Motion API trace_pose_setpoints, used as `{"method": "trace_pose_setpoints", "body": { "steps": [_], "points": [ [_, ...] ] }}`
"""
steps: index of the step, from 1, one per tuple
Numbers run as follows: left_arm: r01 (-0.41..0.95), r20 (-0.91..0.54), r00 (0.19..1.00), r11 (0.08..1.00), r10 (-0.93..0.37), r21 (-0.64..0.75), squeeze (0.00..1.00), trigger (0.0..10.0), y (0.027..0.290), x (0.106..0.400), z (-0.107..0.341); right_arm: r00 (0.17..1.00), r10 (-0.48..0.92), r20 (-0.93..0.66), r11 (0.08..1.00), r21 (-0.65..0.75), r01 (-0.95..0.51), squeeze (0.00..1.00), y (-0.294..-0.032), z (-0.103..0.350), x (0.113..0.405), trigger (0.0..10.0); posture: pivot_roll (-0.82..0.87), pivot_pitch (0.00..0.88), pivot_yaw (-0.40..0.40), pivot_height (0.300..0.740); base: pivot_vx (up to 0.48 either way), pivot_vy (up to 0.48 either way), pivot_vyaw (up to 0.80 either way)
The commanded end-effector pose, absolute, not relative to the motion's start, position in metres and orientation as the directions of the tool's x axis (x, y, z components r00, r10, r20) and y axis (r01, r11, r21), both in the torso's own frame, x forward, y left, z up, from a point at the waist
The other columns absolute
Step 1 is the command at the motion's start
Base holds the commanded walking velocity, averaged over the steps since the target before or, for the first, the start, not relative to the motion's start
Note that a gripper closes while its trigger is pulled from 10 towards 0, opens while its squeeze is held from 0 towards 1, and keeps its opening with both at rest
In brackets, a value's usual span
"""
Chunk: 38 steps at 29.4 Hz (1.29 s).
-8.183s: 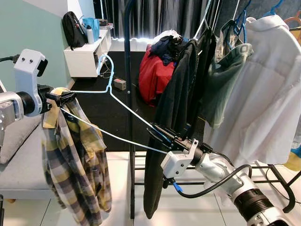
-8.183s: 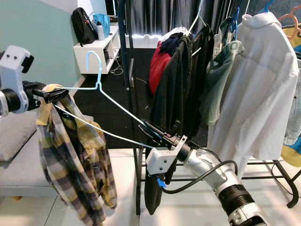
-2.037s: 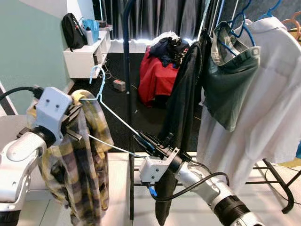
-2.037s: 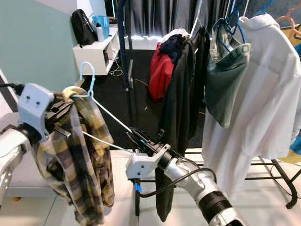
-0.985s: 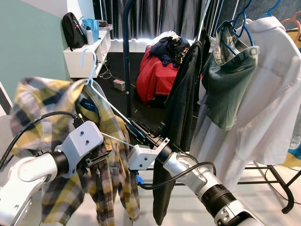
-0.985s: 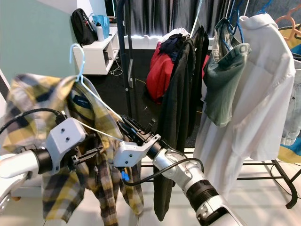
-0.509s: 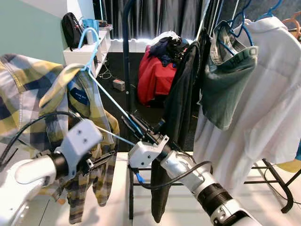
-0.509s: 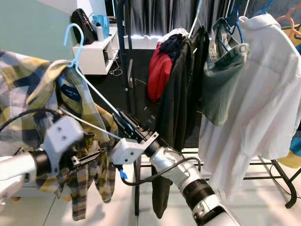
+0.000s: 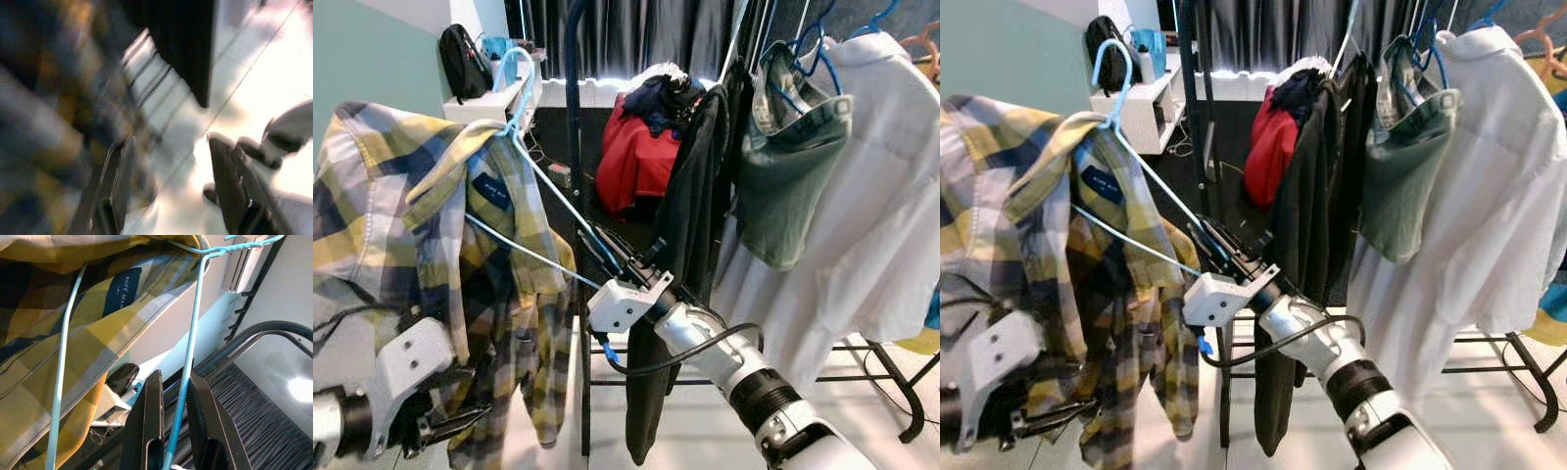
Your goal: Hang hanger
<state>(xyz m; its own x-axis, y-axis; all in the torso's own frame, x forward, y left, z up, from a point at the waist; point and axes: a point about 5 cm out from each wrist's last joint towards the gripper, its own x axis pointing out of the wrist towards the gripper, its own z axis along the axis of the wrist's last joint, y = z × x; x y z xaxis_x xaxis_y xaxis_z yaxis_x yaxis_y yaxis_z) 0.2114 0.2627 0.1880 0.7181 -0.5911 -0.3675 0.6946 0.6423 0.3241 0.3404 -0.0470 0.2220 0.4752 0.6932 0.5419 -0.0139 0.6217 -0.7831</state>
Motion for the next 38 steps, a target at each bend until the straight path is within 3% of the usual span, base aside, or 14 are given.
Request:
{"method": "trace_pose_setpoints", "body": {
  "steps": [1,2,4,5,8,9,10,17,27,30,31,33,34,38],
  "points": [
    [0.668,-0.35,0.743,0.665,-0.571,0.332,0.0,10.0,0.27,0.21,0.188,0.439,0.652,0.618,0.684,-0.73,0.013,0.0,-0.049,0.237,0.34,10.0,0.1,0.108,-0.018,0.74,0.0,0.0,0.0],
    [0.577,-0.286,0.816,0.736,-0.502,0.355,0.0,10.0,0.286,0.214,0.194,0.439,0.654,0.616,0.681,-0.732,0.014,0.0,-0.051,0.237,0.34,10.0,0.1,0.11,-0.02,0.74,0.0,0.0,0.0],
    [0.577,-0.286,0.816,0.736,-0.502,0.355,0.0,10.0,0.286,0.214,0.194,0.439,0.654,0.616,0.681,-0.732,0.014,0.0,-0.051,0.237,0.34,10.0,0.1,0.11,-0.02,0.74,0.0,0.0,0.0],
    [0.411,-0.178,0.911,0.821,-0.371,0.396,0.0,10.0,0.312,0.221,0.208,0.435,0.659,0.613,0.677,-0.736,0.012,0.0,-0.053,0.235,0.339,10.0,0.1,0.112,-0.028,0.74,0.0,0.0,0.0],
    [0.411,-0.178,0.911,0.821,-0.371,0.396,0.0,10.0,0.312,0.221,0.208,0.435,0.659,0.613,0.677,-0.736,0.012,0.0,-0.053,0.235,0.339,10.0,0.1,0.112,-0.028,0.74,0.0,0.0,0.0],
    [0.229,-0.03,0.971,0.878,-0.239,0.421,0.0,10.0,0.337,0.23,0.232,0.427,0.673,0.605,0.668,-0.744,0.001,0.0,-0.054,0.232,0.337,10.0,0.1,0.112,-0.028,0.74,0.0,0.0,0.0],
    [0.148,0.063,0.978,0.879,-0.197,0.453,0.0,10.0,0.348,0.241,0.254,0.412,0.698,0.585,0.652,-0.758,-0.028,0.0,-0.055,0.226,0.333,10.0,0.09,0.108,-0.036,0.74,0.0,0.0,0.0],
    [0.088,0.193,0.952,0.814,-0.239,0.574,0.0,10.0,0.351,0.264,0.304,0.366,0.769,0.524,0.599,-0.79,-0.127,0.0,-0.058,0.208,0.32,10.0,0.08,0.106,-0.029,0.74,0.0,0.0,0.0],
    [0.017,0.346,0.891,0.784,-0.293,0.621,0.0,10.0,0.352,0.264,0.354,0.358,0.801,0.48,0.562,-0.809,-0.172,0.0,-0.07,0.193,0.31,10.0,0.08,0.107,-0.02,0.74,0.0,0.0,0.0],
    [0.017,0.346,0.891,0.784,-0.293,0.621,0.0,10.0,0.352,0.264,0.354,0.358,0.801,0.48,0.562,-0.809,-0.172,0.0,-0.07,0.193,0.31,10.0,0.08,0.107,-0.02,0.74,0.0,0.0,0.0],
    [0.059,0.336,0.875,0.764,-0.35,0.642,0.13,10.0,0.35,0.26,0.365,0.361,0.806,0.47,0.553,-0.815,-0.174,0.0,-0.073,0.19,0.309,10.0,0.08,0.106,-0.021,0.74,0.0,0.0,0.0],
    [0.059,0.336,0.875,0.764,-0.35,0.642,0.13,10.0,0.35,0.26,0.365,0.361,0.806,0.47,0.553,-0.815,-0.174,0.0,-0.073,0.19,0.309,10.0,0.08,0.106,-0.021,0.74,0.0,0.0,0.0],
    [0.154,0.285,0.859,0.745,-0.426,0.649,0.12,10.0,0.346,0.257,0.369,0.361,0.811,0.461,0.544,-0.82,-0.175,0.0,-0.074,0.189,0.308,10.0,0.08,0.105,-0.026,0.74,0.0,0.0,0.0],
    [0.154,0.285,0.859,0.745,-0.426,0.649,0.12,10.0,0.346,0.257,0.369,0.361,0.811,0.461,0.544,-0.82,-0.175,0.0,-0.074,0.189,0.308,10.0,0.08,0.105,-0.026,0.74,0.0,0.0,0.0]
  ]
}}
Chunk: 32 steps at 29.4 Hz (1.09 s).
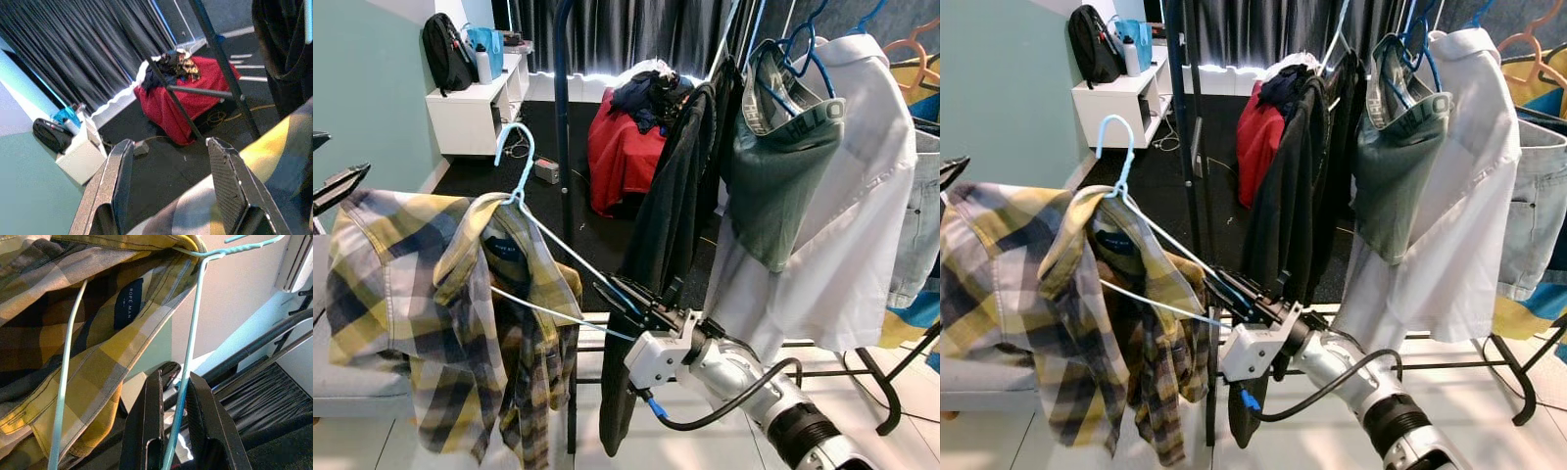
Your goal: Hang hanger
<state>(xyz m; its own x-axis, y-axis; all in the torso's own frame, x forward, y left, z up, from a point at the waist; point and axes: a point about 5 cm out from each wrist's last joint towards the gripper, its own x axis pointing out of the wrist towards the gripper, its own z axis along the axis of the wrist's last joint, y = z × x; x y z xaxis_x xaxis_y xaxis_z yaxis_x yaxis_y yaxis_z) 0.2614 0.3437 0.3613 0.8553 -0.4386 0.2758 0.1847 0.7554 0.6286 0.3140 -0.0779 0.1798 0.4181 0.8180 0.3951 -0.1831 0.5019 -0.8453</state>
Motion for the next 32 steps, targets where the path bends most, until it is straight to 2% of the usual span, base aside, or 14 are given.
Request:
{"method": "trace_pose_setpoints", "body": {
  "steps": [1,2,3,5,6,7,8,10,11,12,13,21,29,32],
  "points": [
    [0.307,0.184,0.826,0.698,-0.534,0.647,0.06,10.0,0.337,0.256,0.366,0.356,0.816,0.455,0.537,-0.824,-0.178,0.0,-0.074,0.188,0.308,10.0,0.08,0.103,-0.028,0.74,0.0,0.0,0.0],
    [0.307,0.184,0.826,0.698,-0.534,0.647,0.06,10.0,0.337,0.256,0.366,0.356,0.816,0.455,0.537,-0.824,-0.178,0.0,-0.074,0.188,0.308,10.0,0.08,0.103,-0.028,0.74,0.0,0.0,0.0],
    [0.469,0.04,0.77,0.608,-0.636,0.641,0.06,10.0,0.325,0.257,0.356,0.35,0.821,0.45,0.531,-0.828,-0.181,0.0,-0.074,0.189,0.308,10.0,0.08,0.097,-0.03,0.74,0.0,0.0,0.0],
    [0.469,0.04,0.77,0.608,-0.636,0.641,0.06,10.0,0.325,0.257,0.356,0.35,0.821,0.45,0.531,-0.828,-0.181,0.0,-0.074,0.189,0.308,10.0,0.08,0.097,-0.03,0.74,0.0,0.0,0.0],
    [0.563,-0.055,0.717,0.531,-0.694,0.634,0.82,10.0,0.317,0.261,0.349,0.342,0.827,0.446,0.525,-0.83,-0.188,0.0,-0.074,0.189,0.307,10.0,0.08,0.097,-0.03,0.74,0.0,0.0,0.0],
    [0.563,-0.055,0.717,0.531,-0.694,0.634,0.82,10.0,0.317,0.261,0.349,0.342,0.827,0.446,0.525,-0.83,-0.188,0.0,-0.074,0.189,0.307,10.0,0.08,0.097,-0.03,0.74,0.0,0.0,0.0],
    [0.606,-0.107,0.681,0.475,-0.725,0.639,1.0,10.0,0.311,0.268,0.344,0.326,0.837,0.438,0.515,-0.833,-0.201,0.0,-0.073,0.189,0.305,10.0,0.09,0.087,-0.033,0.74,0.0,0.0,0.0],
    [0.606,-0.107,0.681,0.475,-0.725,0.639,1.0,10.0,0.311,0.268,0.344,0.326,0.837,0.438,0.515,-0.833,-0.201,0.0,-0.073,0.189,0.305,10.0,0.09,0.087,-0.033,0.74,0.0,0.0,0.0],
    [0.621,-0.127,0.655,0.435,-0.745,0.652,1.0,10.0,0.306,0.276,0.342,0.309,0.85,0.427,0.5,-0.839,-0.216,0.0,-0.072,0.187,0.302,10.0,0.09,0.087,-0.033,0.74,0.0,0.0,0.0],
    [0.621,-0.127,0.655,0.435,-0.745,0.652,1.0,10.0,0.306,0.276,0.342,0.309,0.85,0.427,0.5,-0.839,-0.216,0.0,-0.072,0.187,0.302,10.0,0.09,0.087,-0.033,0.74,0.0,0.0,0.0],
    [0.63,-0.128,0.634,0.413,-0.763,0.657,0.0,10.0,0.301,0.285,0.341,0.293,0.861,0.416,0.486,-0.844,-0.228,0.0,-0.071,0.185,0.299,10.0,0.08,0.079,-0.027,0.74,0.0,0.0,0.0],
    [0.69,-0.185,0.584,0.364,-0.79,0.625,0.0,10.0,0.296,0.296,0.334,0.281,0.875,0.395,0.461,-0.858,-0.226,0.0,-0.077,0.183,0.295,10.0,0.07,0.078,-0.02,0.74,0.0,0.0,0.0],
    [0.816,-0.312,0.502,0.322,-0.807,0.48,0.0,10.0,0.307,0.29,0.325,0.279,0.889,0.363,0.428,-0.875,-0.225,0.0,-0.085,0.181,0.295,10.0,0.08,0.086,-0.026,0.74,0.0,0.0,0.0],
    [0.824,-0.32,0.496,0.322,-0.807,0.467,0.0,10.0,0.309,0.29,0.324,0.278,0.891,0.36,0.425,-0.877,-0.225,0.0,-0.086,0.182,0.295,10.0,0.08,0.09,-0.026,0.74,0.0,0.0,0.0]
  ]
}}
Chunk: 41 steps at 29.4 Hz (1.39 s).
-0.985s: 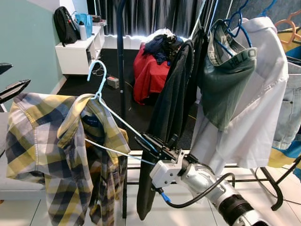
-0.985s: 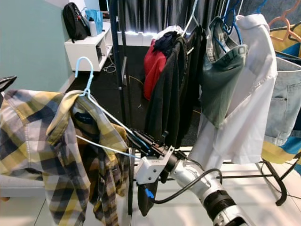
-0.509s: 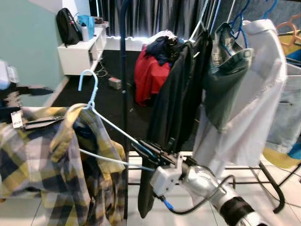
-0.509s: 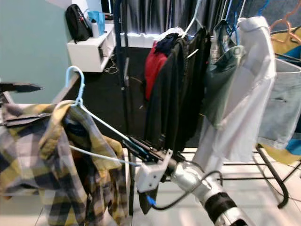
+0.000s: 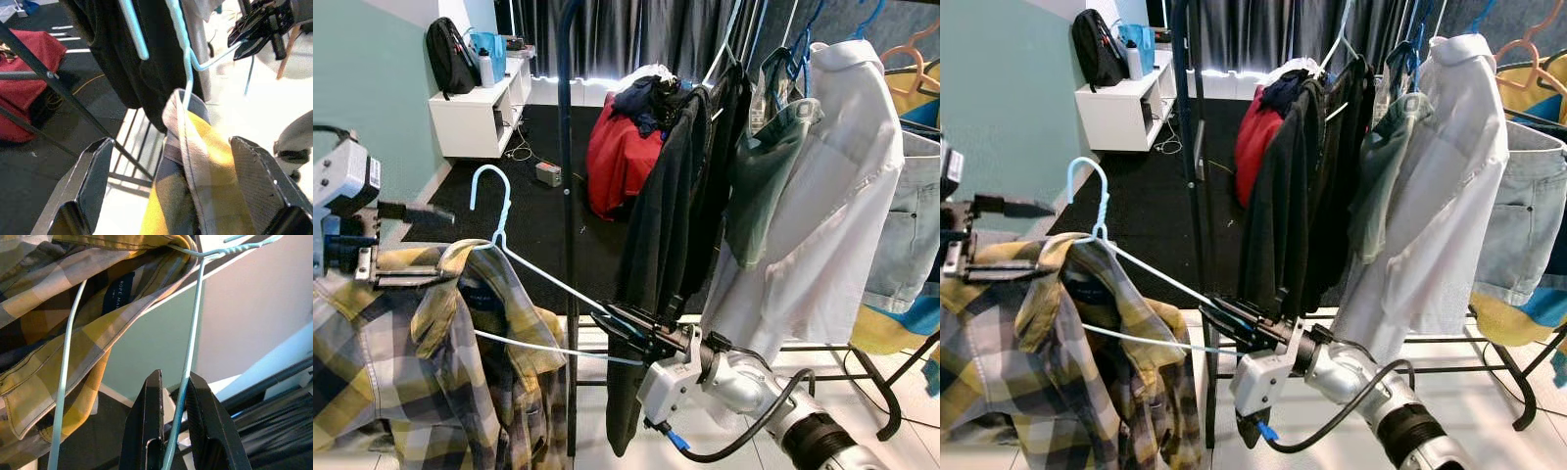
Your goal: Hang hanger
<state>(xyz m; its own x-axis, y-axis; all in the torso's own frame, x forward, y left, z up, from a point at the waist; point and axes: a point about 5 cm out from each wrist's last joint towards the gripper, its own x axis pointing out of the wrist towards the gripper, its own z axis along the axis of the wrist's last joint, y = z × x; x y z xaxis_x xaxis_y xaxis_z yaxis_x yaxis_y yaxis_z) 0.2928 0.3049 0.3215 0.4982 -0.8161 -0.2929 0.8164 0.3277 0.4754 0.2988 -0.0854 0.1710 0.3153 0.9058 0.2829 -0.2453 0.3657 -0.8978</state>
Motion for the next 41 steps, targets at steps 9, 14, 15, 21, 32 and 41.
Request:
{"method": "trace_pose_setpoints", "body": {
  "steps": [9,14,15,21,32,41],
  "points": [
    [0.826,-0.333,0.516,0.354,-0.79,0.439,0.0,10.0,0.32,0.293,0.322,0.277,0.894,0.352,0.416,-0.882,-0.221,0.0,-0.088,0.183,0.296,10.0,0.08,0.094,-0.026,0.74,0.0,0.0,0.0],
    [0.822,-0.344,0.528,0.366,-0.776,0.436,0.0,10.0,0.324,0.293,0.32,0.276,0.894,0.354,0.417,-0.882,-0.218,0.0,-0.088,0.184,0.296,10.0,0.08,0.1,-0.023,0.74,0.0,0.0,0.0],
    [0.821,-0.359,0.538,0.378,-0.763,0.428,0.0,10.0,0.329,0.293,0.318,0.274,0.893,0.356,0.418,-0.882,-0.217,0.0,-0.088,0.184,0.296,10.0,0.08,0.102,-0.023,0.74,0.0,0.0,0.0],
    [0.831,-0.389,0.535,0.382,-0.75,0.404,0.0,10.0,0.334,0.292,0.309,0.265,0.893,0.363,0.422,-0.881,-0.215,0.0,-0.087,0.186,0.295,10.0,0.08,0.104,-0.024,0.74,0.0,0.0,0.0],
    [0.851,-0.322,0.489,0.361,-0.811,0.383,0.0,10.0,0.319,0.305,0.303,0.233,0.888,0.396,0.443,-0.873,-0.203,0.0,-0.085,0.195,0.293,10.0,0.08,0.102,-0.018,0.74,0.0,0.0,0.0],
    [0.859,-0.242,0.458,0.355,-0.855,0.37,0.0,10.0,0.307,0.308,0.309,0.231,0.884,0.406,0.451,-0.869,-0.201,0.0,-0.082,0.197,0.294,10.0,0.08,0.097,-0.017,0.74,0.0,0.0,0.0]
  ]
}}
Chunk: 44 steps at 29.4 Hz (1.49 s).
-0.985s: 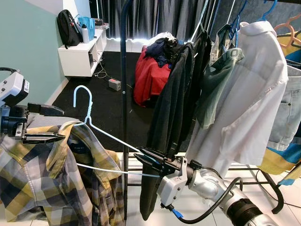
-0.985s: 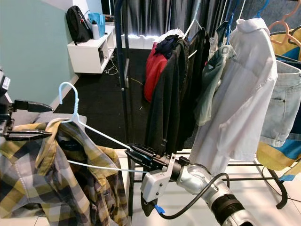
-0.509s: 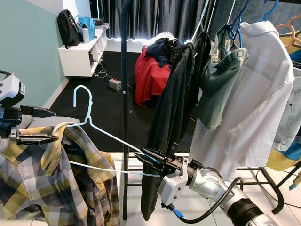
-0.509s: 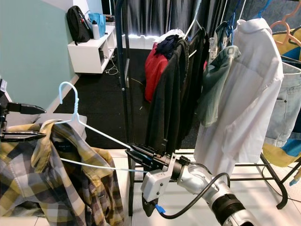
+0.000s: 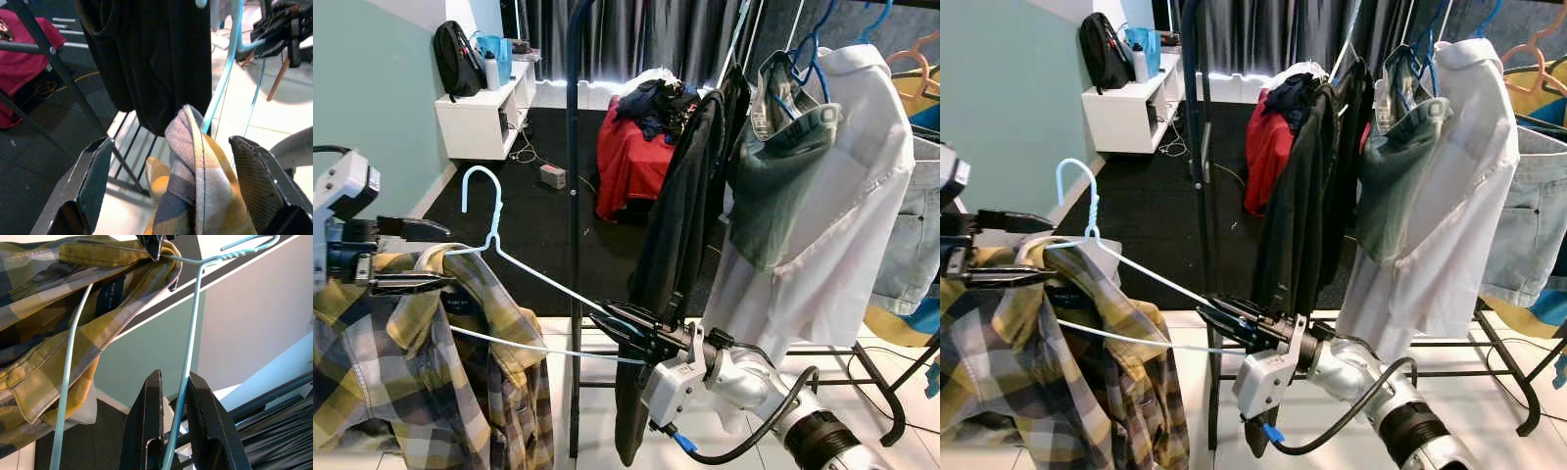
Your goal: Hang hanger
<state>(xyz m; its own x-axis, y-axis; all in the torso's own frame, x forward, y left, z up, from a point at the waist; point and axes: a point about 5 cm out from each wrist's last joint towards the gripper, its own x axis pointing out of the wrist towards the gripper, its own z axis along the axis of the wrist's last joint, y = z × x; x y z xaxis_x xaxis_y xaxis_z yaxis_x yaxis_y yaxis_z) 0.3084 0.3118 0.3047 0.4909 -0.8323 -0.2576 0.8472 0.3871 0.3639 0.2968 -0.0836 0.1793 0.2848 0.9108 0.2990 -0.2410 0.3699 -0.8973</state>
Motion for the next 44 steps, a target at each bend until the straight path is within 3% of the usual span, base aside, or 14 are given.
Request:
{"method": "trace_pose_setpoints", "body": {
  "steps": [1,19,20,21,22,36,37,40,41,42,43,44],
  "points": [
    [0.859,-0.238,0.456,0.355,-0.857,0.368,0.0,10.0,0.307,0.308,0.31,0.232,0.884,0.407,0.452,-0.869,-0.201,0.0,-0.082,0.197,0.294,10.0,0.08,0.097,-0.017,0.74,0.0,0.0,0.0],
    [0.875,-0.272,0.44,0.34,-0.856,0.344,0.0,10.0,0.302,0.308,0.313,0.237,0.881,0.41,0.457,-0.867,-0.198,0.0,-0.082,0.197,0.293,10.0,0.08,0.085,-0.009,0.74,0.0,0.0,0.0],
    [0.878,-0.269,0.437,0.342,-0.858,0.335,0.0,2.9,0.3,0.308,0.313,0.239,0.88,0.41,0.457,-0.867,-0.197,0.0,-0.082,0.197,0.294,10.0,0.08,0.085,-0.009,0.74,0.0,0.0,0.0],
    [0.878,-0.269,0.437,0.342,-0.858,0.335,0.0,2.9,0.3,0.308,0.313,0.239,0.88,0.41,0.457,-0.867,-0.197,0.0,-0.082,0.197,0.294,10.0,0.08,0.085,-0.009,0.74,0.0,0.0,0.0],
    [0.881,-0.267,0.434,0.342,-0.861,0.327,0.0,0.0,0.298,0.309,0.312,0.24,0.879,0.411,0.459,-0.867,-0.196,0.0,-0.082,0.197,0.294,10.0,0.08,0.083,-0.007,0.74,0.0,0.0,0.0],
    [0.884,-0.215,0.402,0.317,-0.89,0.343,0.0,0.0,0.282,0.311,0.322,0.247,0.881,0.403,0.453,-0.87,-0.196,0.0,-0.08,0.197,0.295,10.0,0.09,0.094,-0.009,0.74,0.0,0.0,0.0],
    [0.89,-0.208,0.374,0.286,-0.904,0.356,0.0,0.9,0.268,0.31,0.325,0.254,0.887,0.385,0.437,-0.878,-0.195,0.0,-0.078,0.195,0.297,10.0,0.09,0.098,-0.009,0.74,0.0,0.0,0.0],
    [0.892,-0.211,0.363,0.273,-0.908,0.361,0.0,0.9,0.263,0.309,0.326,0.258,0.889,0.378,0.431,-0.881,-0.195,0.0,-0.077,0.195,0.297,10.0,0.08,0.1,-0.007,0.74,0.0,0.0,0.0],
    [0.894,-0.213,0.356,0.264,-0.91,0.363,0.0,1.6,0.259,0.309,0.326,0.259,0.89,0.374,0.427,-0.883,-0.195,0.0,-0.076,0.195,0.298,10.0,0.08,0.1,-0.007,0.74,0.0,0.0,0.0],
    [0.894,-0.213,0.356,0.264,-0.91,0.363,0.0,1.6,0.259,0.309,0.326,0.259,0.89,0.374,0.427,-0.883,-0.195,0.0,-0.076,0.195,0.298,10.0,0.08,0.1,-0.007,0.74,0.0,0.0,0.0],
    [0.897,-0.213,0.343,0.252,-0.915,0.364,0.0,2.9,0.254,0.308,0.326,0.261,0.892,0.368,0.423,-0.885,-0.196,0.0,-0.075,0.195,0.298,10.0,0.08,0.1,-0.006,0.74,0.0,0.0,0.0],
    [0.9,-0.213,0.331,0.24,-0.919,0.365,0.0,3.3,0.25,0.307,0.326,0.26,0.895,0.363,0.418,-0.886,-0.199,0.0,-0.073,0.194,0.298,10.0,0.08,0.101,-0.006,0.74,0.0,0.0,0.0]
  ]
}}
